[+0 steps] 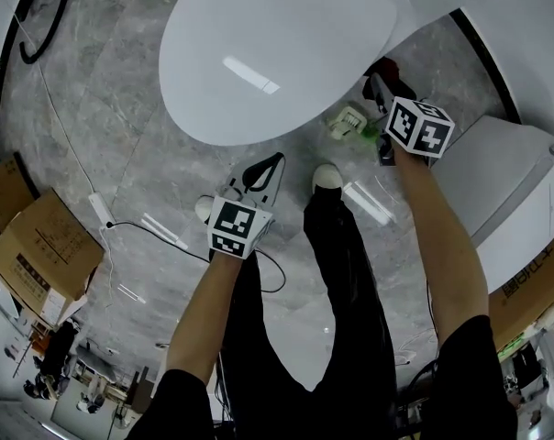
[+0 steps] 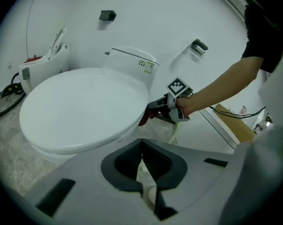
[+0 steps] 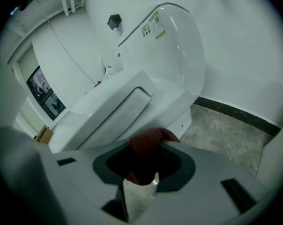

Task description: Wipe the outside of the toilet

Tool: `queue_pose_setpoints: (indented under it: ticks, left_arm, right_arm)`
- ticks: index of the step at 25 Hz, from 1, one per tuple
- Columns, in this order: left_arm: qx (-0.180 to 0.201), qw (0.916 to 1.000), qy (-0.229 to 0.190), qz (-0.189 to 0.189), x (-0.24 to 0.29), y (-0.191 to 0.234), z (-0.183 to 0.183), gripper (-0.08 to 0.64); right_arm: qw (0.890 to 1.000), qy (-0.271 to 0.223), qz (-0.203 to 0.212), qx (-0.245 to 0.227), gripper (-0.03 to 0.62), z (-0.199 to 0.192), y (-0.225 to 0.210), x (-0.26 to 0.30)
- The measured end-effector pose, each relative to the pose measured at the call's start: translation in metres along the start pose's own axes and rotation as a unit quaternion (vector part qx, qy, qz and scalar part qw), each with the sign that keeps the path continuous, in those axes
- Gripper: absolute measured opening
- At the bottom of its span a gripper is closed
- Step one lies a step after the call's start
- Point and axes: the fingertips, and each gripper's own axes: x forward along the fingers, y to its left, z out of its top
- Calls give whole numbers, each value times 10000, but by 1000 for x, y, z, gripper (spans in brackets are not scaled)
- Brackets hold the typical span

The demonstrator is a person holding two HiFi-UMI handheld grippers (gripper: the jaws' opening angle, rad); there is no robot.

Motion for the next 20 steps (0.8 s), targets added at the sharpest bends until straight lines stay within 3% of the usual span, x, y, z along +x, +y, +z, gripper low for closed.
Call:
queue_pose_setpoints:
  ticks: [10,20]
  left_arm:
    - [-59,9998,-85,151,-50,28,-14,0]
    - [-219,9987,-215,402,-108,65,-39,0]
  right_arm:
    - [9988,285,74,-383,121,-39,60,-8]
    - [9981,449,22,-415,121,-76,115,-10]
